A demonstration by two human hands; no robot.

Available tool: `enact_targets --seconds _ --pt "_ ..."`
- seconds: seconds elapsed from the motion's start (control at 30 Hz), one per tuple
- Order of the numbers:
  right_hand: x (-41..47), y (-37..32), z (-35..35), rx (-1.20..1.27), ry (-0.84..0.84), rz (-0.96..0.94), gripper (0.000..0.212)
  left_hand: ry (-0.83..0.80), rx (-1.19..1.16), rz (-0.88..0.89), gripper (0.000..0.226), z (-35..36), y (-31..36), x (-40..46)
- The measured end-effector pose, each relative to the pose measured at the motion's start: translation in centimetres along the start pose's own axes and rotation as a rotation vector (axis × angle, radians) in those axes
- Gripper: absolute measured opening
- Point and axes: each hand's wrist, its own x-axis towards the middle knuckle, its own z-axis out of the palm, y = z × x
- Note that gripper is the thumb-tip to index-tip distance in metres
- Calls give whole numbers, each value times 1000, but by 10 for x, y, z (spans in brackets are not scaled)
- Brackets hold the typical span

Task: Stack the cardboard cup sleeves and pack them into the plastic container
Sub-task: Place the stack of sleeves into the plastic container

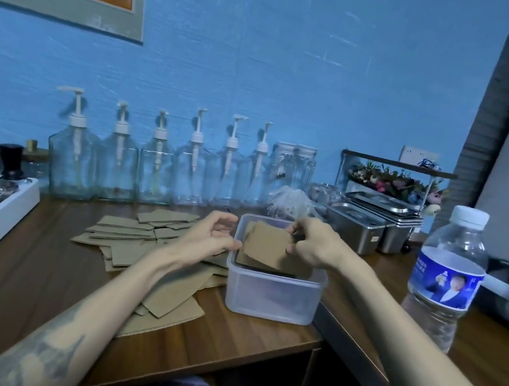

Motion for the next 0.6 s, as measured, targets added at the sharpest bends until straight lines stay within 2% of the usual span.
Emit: enact_targets --seconds 0.2,0.4,0.6 --pt "14 1 18 -197 -43 -49 19 -28 -51 7 43 5 -11 1" --pt "26 4 20 -257 40 -79 34 -35 -82 8 45 6 -14 5" --pt "29 5 22 -342 44 -107 42 -31 -62 -1 45 6 -14 4"
